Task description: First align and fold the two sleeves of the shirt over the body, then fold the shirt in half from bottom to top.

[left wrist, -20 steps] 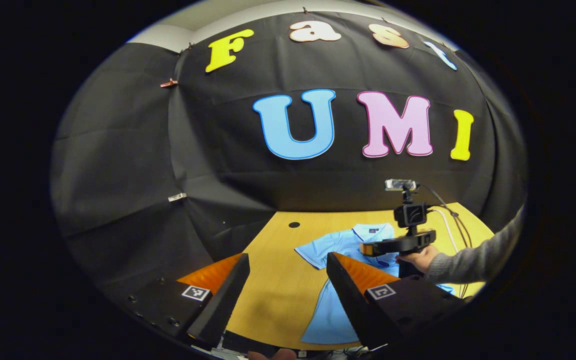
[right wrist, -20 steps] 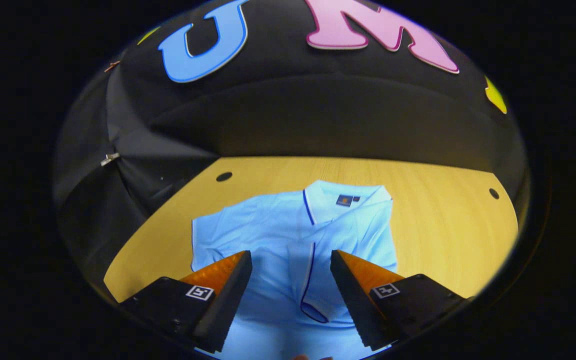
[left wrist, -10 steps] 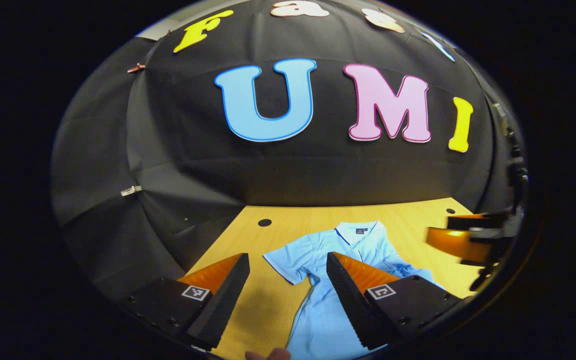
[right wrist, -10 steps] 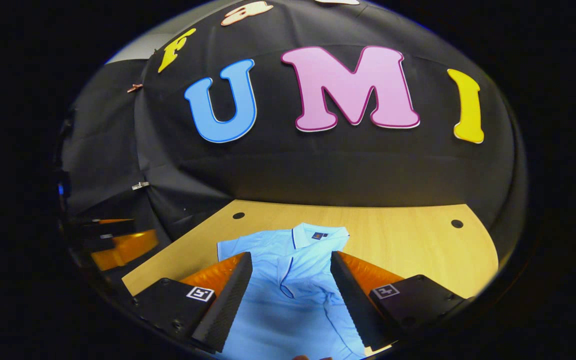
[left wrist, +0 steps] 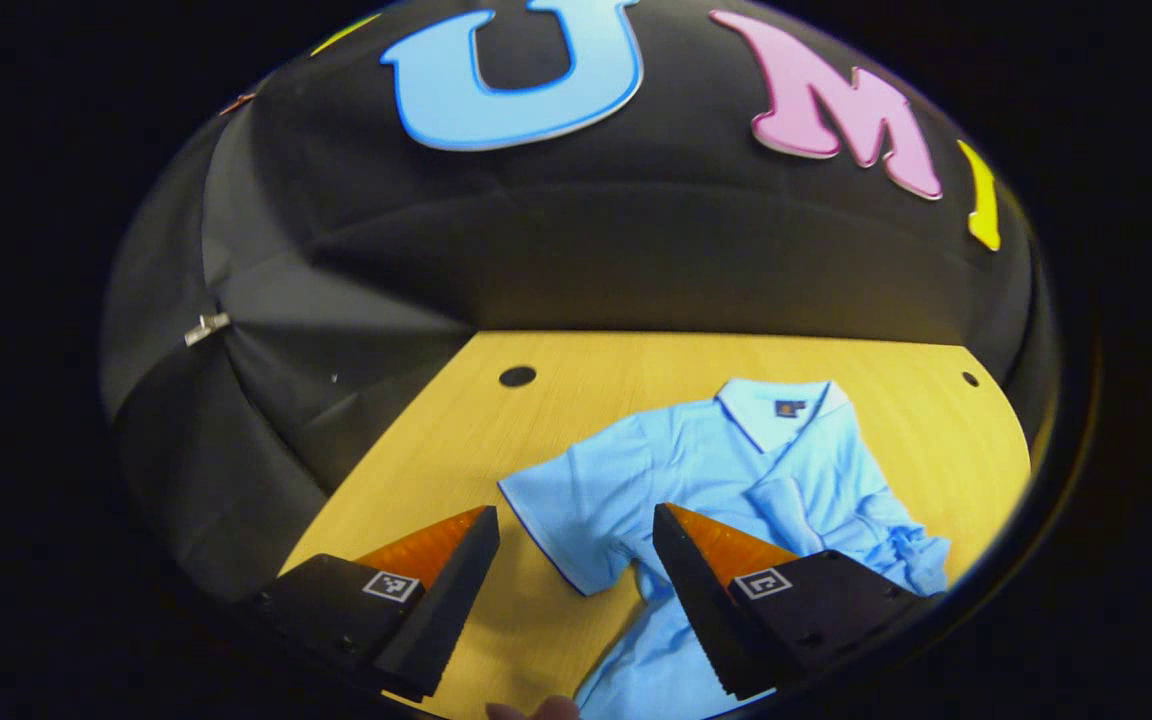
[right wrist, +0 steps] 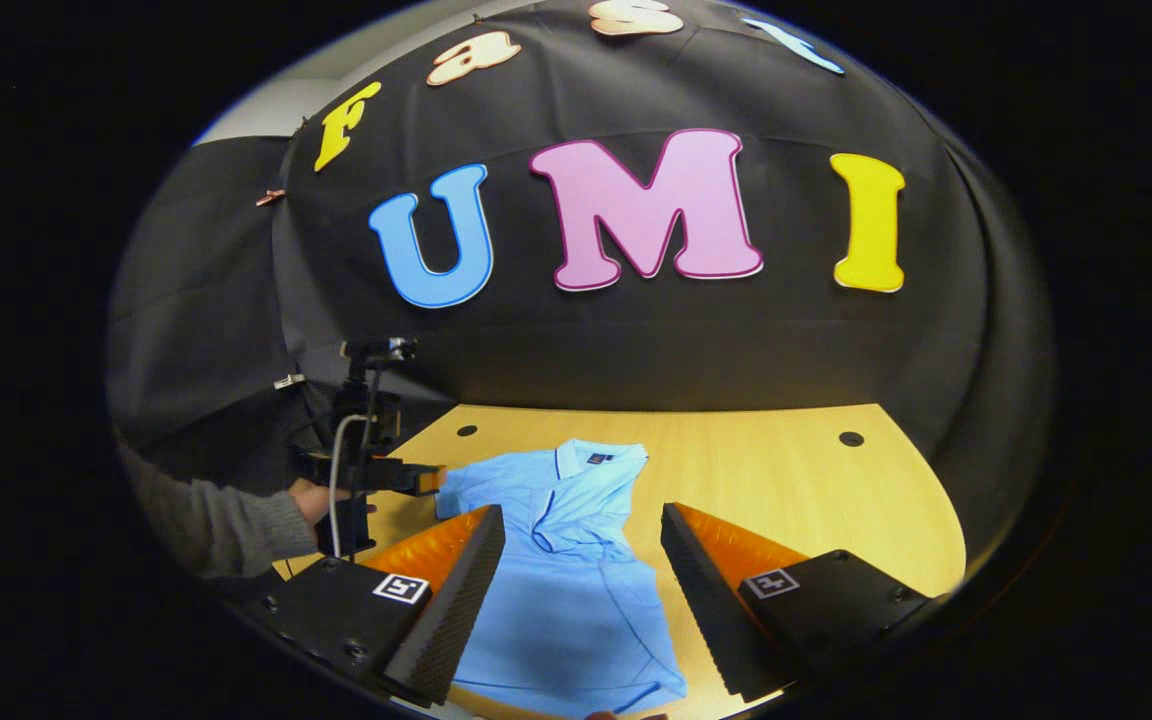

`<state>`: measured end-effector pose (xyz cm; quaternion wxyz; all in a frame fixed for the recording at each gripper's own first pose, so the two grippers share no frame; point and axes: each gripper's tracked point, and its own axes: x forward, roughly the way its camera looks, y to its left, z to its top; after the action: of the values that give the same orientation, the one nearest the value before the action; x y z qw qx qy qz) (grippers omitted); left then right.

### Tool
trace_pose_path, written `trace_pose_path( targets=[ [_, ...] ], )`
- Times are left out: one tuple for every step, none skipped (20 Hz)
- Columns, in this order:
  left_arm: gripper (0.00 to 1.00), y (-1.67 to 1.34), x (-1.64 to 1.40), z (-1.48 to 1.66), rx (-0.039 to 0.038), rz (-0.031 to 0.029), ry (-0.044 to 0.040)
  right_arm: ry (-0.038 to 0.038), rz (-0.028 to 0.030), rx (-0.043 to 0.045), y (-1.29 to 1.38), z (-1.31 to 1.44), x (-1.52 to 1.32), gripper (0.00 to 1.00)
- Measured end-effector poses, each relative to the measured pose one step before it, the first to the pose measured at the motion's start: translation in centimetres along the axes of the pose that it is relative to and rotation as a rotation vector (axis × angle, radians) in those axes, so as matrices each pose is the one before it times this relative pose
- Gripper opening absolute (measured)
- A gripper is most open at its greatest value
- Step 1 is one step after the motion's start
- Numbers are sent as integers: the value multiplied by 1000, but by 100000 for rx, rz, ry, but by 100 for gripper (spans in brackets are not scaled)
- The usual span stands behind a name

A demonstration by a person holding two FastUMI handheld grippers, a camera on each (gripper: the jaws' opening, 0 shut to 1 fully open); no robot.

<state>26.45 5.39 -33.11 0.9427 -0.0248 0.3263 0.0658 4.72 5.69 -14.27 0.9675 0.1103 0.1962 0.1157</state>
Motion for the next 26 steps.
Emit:
trace_pose_path(
  targets=[
    [99, 513, 1127, -547, -1527, 2264, 3178, -502, -1101, 223, -512, 252, -737, 98],
    [99, 536, 1201, -691, -291, 2359, 3333, -322, -1155, -249, -398, 188, -604, 98],
    [99, 403, 1191, -708, -417, 1540, 3442, -473, -1062, -232, -404, 367, -529, 98],
    [99, 190, 998, -500, -665, 889, 3168, -243, -785, -496, -376, 74, -406, 98],
    [99, 216, 773, -420, -876, 944, 2682, 716, -771, -354, -447, -129, -296, 98],
    [99, 268, 782, -186, -1121, 735, 2527, 651, -606, 519, -318, -192, -233, 98],
    [99, -7, 523, -192, -1475, 174, 1339, 738, -753, 685, -375, -242, -93, 98],
    [99, 14, 508, -95, -1434, -19, 2223, 1004, -684, 614, -399, -212, 0, 98],
    [99, -192, 517, -197, -1662, -1099, 2342, 306, -498, 120, -271, -200, 18, 98],
    [99, -240, 764, -259, -1452, -1503, 2528, 265, -619, -352, -246, -48, -85, 98],
    [99, -118, 201, -143, -722, -841, 2314, -43, -419, -318, -213, 39, 16, 98],
    [98, -55, 70, 119, -668, -663, 805, -116, -227, -273, -101, 31, -111, 98],
    [99, -183, 251, 28, -884, -460, 127, 54, -61, -198, -36, 22, 59, 98],
    [98, -83, 59, -28, -906, -331, 685, 194, -50, -54, -28, -69, 19, 98],
    [98, -46, 83, 164, -650, -882, 141, 384, 26, 87, -17, -129, 106, 98],
    [97, -189, 15, -55, -624, -1149, 246, 262, 147, 250, 83, -71, 15, 98],
    [95, 22, 118, -29, 628, -330, -20, 116, 149, 45, 37, 30, -18, 98],
    [84, -233, -31, 120, 1125, -546, -12, 107, -58, -213, -1, -63, 8, 98],
    [73, -399, 16, -11, 1094, -821, 227, 25, 61, -161, 34, -31, 15, 98],
    [58, -248, 19, 100, 950, -628, -82, 177, -3, -138, 11, -111, -56, 98],
    [42, -169, -117, 33, 643, -1009, 161, 305, -19, -5, -1, -127, -47, 98],
    [32, -158, -218, 98, 535, -328, -32, 293, -15, 236, -50, -111, -18, 98],
    [22, -41, 257, -2, 752, -60, 429, 406, -32, 257, 32, -102, -29, 98],
    [12, -19, -28, 51, 158, -322, 81, 275, 115, 180, 20, -137, -73, 98],
    [11, -148, -52, 60, 42, -193, 72, 145, -50, 177, -49, -35, -70, 98],
    [7, -84, -32, 41, 128, -96, -188, 48, 86, 117, -58, -62, -107, 98]
  ],
)
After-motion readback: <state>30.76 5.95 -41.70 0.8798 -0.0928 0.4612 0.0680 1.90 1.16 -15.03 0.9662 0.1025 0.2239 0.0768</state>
